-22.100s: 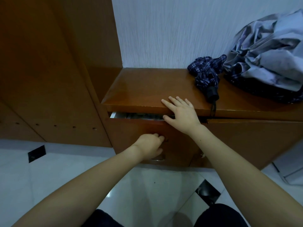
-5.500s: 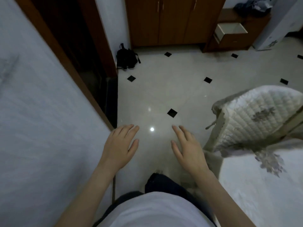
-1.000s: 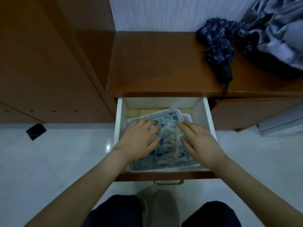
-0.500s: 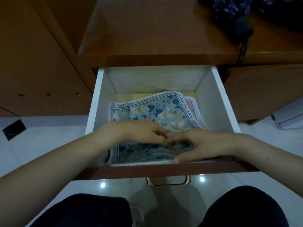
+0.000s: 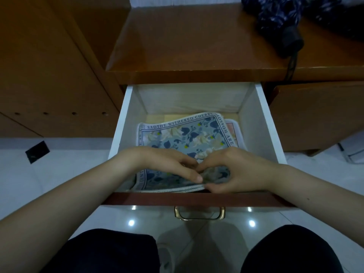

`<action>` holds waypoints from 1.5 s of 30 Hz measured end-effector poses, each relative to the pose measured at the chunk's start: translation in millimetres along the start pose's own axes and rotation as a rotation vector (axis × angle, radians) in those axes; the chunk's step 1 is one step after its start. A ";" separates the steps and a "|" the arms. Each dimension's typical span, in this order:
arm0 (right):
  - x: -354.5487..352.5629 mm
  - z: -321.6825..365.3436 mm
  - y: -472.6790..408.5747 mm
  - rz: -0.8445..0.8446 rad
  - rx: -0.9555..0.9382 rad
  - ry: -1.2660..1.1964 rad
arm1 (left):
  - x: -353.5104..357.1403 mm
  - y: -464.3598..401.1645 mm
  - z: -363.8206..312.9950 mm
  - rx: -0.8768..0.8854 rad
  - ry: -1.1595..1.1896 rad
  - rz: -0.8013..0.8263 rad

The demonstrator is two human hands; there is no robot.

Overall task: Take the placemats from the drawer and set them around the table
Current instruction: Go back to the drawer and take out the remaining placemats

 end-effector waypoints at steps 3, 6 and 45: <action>-0.7 0.5 1.0 0.011 -0.010 0.063 | 4.8 5.4 -2.4 -0.020 -0.045 -0.021; 1.0 0.3 1.2 -0.005 -0.035 0.129 | 9.2 4.4 -5.9 -0.010 -0.083 -0.111; -13.5 7.5 21.3 -0.765 0.230 -0.172 | -43.0 102.6 7.1 -0.259 0.240 -1.140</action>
Point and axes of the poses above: each hand's wrist, its own y-axis away from the middle knuckle, its own x-axis out of the palm, z = x × y, the point moved 2 cm from there along -y, towards the middle knuckle, and after that the axes turned 15 degrees about -x, right-handed, at the moved point
